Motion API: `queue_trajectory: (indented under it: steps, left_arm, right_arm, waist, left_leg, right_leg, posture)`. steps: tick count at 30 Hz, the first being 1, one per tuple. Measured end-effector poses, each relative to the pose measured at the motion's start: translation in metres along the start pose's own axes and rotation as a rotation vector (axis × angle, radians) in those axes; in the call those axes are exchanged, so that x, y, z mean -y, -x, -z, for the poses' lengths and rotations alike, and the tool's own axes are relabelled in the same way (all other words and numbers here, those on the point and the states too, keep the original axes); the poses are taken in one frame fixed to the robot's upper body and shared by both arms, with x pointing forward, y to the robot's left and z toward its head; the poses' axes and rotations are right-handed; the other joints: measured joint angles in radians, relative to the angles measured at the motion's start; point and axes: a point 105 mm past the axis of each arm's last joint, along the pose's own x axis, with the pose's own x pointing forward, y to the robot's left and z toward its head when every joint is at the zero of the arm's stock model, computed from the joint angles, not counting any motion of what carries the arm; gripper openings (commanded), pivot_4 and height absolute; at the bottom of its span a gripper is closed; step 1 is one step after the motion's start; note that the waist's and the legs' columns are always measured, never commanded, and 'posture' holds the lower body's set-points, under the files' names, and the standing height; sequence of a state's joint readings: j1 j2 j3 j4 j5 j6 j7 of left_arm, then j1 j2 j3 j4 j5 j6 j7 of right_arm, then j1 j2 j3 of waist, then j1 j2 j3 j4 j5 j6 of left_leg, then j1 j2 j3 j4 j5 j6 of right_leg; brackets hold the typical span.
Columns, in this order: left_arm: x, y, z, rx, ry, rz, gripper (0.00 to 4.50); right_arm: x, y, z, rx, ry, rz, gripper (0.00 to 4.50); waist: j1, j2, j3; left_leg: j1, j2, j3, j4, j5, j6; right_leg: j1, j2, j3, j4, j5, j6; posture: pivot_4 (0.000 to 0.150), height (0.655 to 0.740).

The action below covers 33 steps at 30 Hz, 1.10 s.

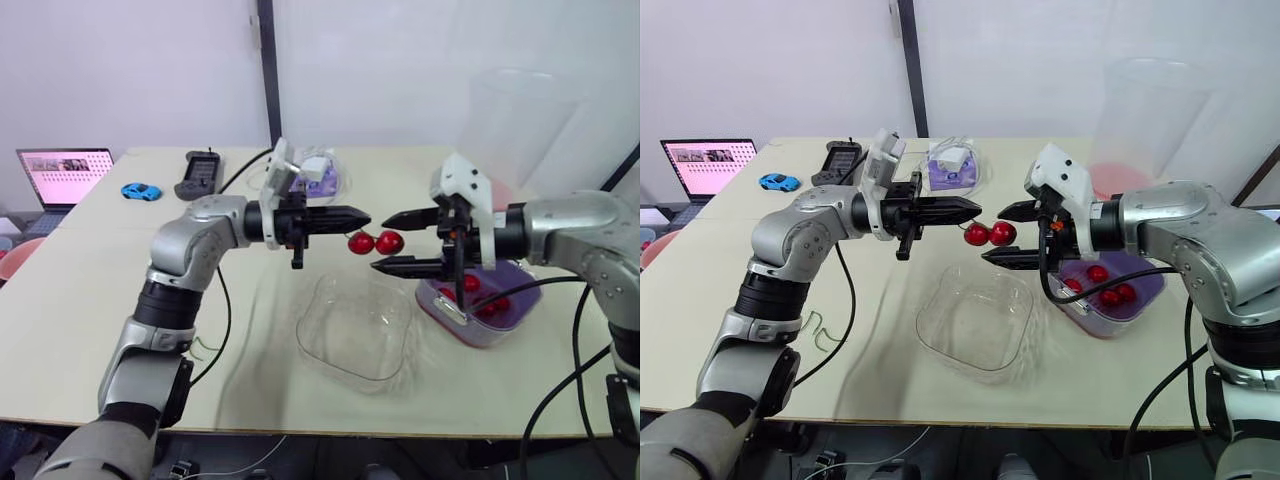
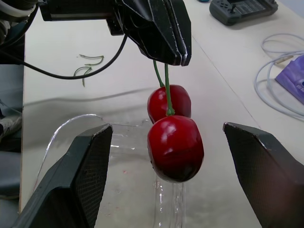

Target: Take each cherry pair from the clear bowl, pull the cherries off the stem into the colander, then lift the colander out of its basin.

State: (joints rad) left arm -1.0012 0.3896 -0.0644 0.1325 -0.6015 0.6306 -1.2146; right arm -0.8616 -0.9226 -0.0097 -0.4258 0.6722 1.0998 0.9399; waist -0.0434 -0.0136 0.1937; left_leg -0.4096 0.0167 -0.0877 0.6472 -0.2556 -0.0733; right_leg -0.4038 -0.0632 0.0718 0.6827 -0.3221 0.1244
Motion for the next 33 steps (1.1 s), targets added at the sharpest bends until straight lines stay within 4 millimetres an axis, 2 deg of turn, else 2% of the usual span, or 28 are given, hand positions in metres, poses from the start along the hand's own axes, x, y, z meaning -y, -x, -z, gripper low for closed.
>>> queue_trajectory:
  steps: [2, 6, 8, 14, 20, 25, 33]
  left_arm:
    - [0.0, 0.0, 0.0, 0.0, 0.0, 0.0, 0.0]
    - [0.001, 0.0, 0.001, 0.0, -0.002, 0.001, 0.0]
    - [0.002, 0.0, 0.002, -0.001, -0.001, 0.002, 0.0]
    - [0.003, 0.0, 0.002, -0.001, -0.001, 0.008, 0.0]
    - [0.005, -0.003, 0.004, -0.001, 0.012, 0.019, 0.0]
    - [0.004, 0.001, 0.003, -0.002, 0.006, 0.008, 0.0]
    - [0.002, 0.003, 0.001, -0.001, 0.001, -0.005, 0.0]
  right_arm:
    - [0.0, 0.0, 0.001, 0.0, -0.003, 0.001, 3.13]
    - [0.001, 0.0, 0.001, 0.005, -0.012, 0.003, 1.21]
    - [0.002, 0.0, 0.001, 0.005, -0.018, 0.006, 0.59]
    - [0.003, 0.0, 0.002, 0.011, -0.011, 0.008, 0.59]
    - [0.001, 0.004, 0.012, -0.021, -0.014, 0.003, 0.59]
    - [0.008, 0.023, 0.047, -0.123, -0.12, 0.039, 0.59]
    - [0.027, 0.058, 0.049, -0.125, -0.13, 0.148, 0.59]
  waist:
    - [-0.001, 0.0, 0.0]
    - [-0.001, 0.0, 0.0]
    - [0.0, 0.0, 0.0]
    - [-0.001, 0.0, 0.0]
    - [0.001, 0.0, 0.0]
    - [0.002, 0.0, 0.0]
    - [0.001, 0.0, 0.0]
  left_leg:
    - [0.0, 0.0, 0.0, 0.0, 0.0, 0.0]
    - [0.0, 0.0, 0.0, 0.0, 0.0, 0.0]
    - [0.0, 0.0, 0.0, 0.0, 0.0, 0.0]
    - [0.0, 0.0, 0.0, 0.0, 0.0, 0.0]
    - [0.0, 0.0, 0.0, 0.0, 0.0, 0.0]
    - [0.0, 0.0, 0.0, 0.0, 0.0, 0.0]
    - [0.0, 0.0, 0.001, 0.0, 0.0, 0.0]
  right_leg:
    - [0.0, 0.0, 0.0, 0.0, 0.0, 0.0]
    - [0.0, 0.0, 0.0, 0.0, 0.0, 0.0]
    - [0.0, 0.0, 0.0, 0.0, 0.0, 0.0]
    - [0.0, 0.0, 0.0, 0.0, 0.0, 0.0]
    - [0.0, 0.0, 0.0, 0.0, 0.0, 0.0]
    - [0.0, 0.0, 0.0, 0.0, 0.0, 0.0]
    - [0.0, 0.0, 0.0, 0.0, 0.0, 0.0]
  posture:
    - [0.15, 0.7332]
    - [0.15, 0.7332]
    - [0.15, 0.7332]
    - [0.15, 0.7332]
    - [0.15, 0.7332]
    - [0.15, 0.7332]
    - [0.15, 0.7332]
